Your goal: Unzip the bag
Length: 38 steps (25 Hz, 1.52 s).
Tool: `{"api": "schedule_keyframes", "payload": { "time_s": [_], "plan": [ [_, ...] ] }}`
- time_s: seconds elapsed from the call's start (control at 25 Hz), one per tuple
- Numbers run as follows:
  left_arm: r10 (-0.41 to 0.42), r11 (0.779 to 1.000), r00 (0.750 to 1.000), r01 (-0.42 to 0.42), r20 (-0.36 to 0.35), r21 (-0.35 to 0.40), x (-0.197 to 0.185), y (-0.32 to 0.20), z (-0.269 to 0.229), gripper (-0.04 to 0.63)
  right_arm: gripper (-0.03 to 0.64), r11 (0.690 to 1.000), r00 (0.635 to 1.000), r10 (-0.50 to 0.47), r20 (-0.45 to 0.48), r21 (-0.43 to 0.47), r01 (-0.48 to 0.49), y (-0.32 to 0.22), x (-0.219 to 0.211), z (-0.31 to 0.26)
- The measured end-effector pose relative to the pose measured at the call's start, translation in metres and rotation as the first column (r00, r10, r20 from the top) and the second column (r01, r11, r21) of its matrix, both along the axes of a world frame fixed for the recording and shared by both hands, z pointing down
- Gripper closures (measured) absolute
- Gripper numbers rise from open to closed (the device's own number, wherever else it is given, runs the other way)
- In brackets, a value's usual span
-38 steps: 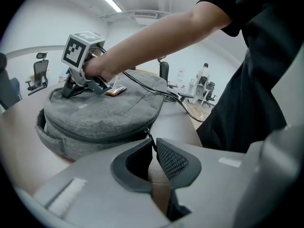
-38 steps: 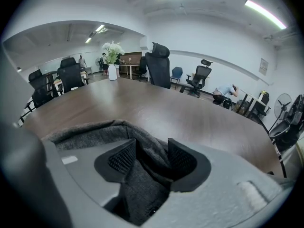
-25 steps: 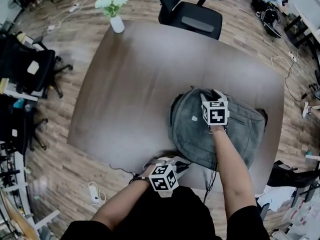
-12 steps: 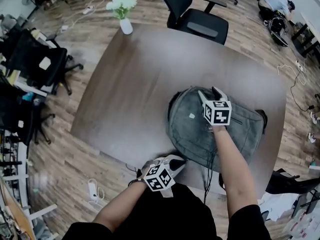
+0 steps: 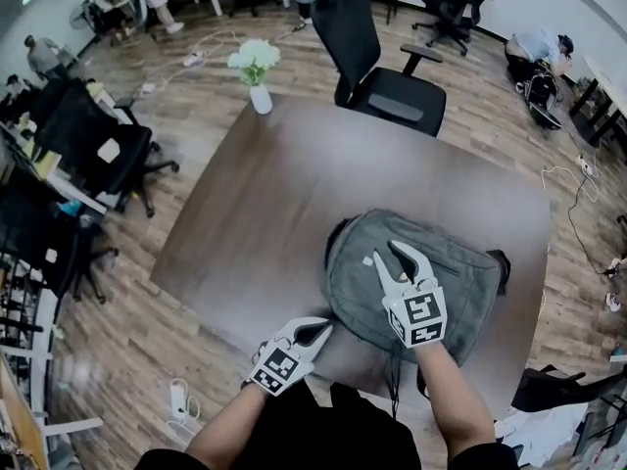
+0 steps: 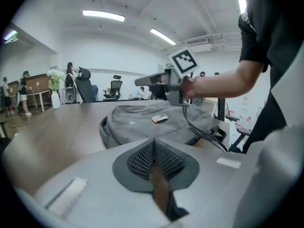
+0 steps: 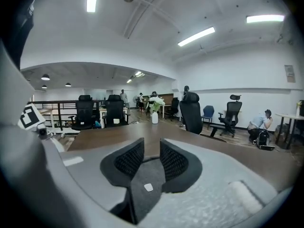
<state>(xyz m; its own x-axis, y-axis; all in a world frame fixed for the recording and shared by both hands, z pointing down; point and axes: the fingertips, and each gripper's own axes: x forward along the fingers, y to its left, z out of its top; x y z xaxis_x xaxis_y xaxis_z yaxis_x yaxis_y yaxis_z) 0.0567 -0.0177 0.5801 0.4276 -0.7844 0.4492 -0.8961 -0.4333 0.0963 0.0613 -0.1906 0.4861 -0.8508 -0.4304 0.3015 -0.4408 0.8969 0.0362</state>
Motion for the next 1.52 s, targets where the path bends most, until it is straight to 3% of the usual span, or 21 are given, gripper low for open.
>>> {"api": "schedule_keyframes", "payload": {
  "time_s": [0.12,0.32,0.48,0.96,1.52],
  "plan": [
    [-0.093,0.993,0.995,0.095,-0.030,0.073,-0.015,-0.008,-0.030,0.578,0.604,1.000,0.999,0.009,0.033,-0.006,-0.009,0.031,0.015,-0.012],
    [-0.186,0.964,0.978,0.199,-0.090,0.174,-0.033,-0.020,-0.082,0.578,0.614,0.999,0.996,-0.025,0.084,-0.021,0.027,0.081,0.028,-0.024],
    [-0.244,0.942,0.962,0.266,-0.123,0.206,-0.045,-0.017,-0.104,0.578,0.614,0.998,0.995,-0.010,0.097,-0.053,0.015,0.106,0.041,-0.025],
    [-0.231,0.936,0.965,0.256,-0.127,0.242,-0.091,-0.012,-0.127,0.577,0.614,0.999,0.993,0.048,0.112,0.003,-0.049,0.111,0.035,-0.047],
    [-0.214,0.938,0.967,0.242,-0.136,0.250,-0.108,0.008,-0.130,0.578,0.615,0.995,0.991,0.056,0.119,0.074,-0.065,0.123,0.009,-0.065]
  ]
}}
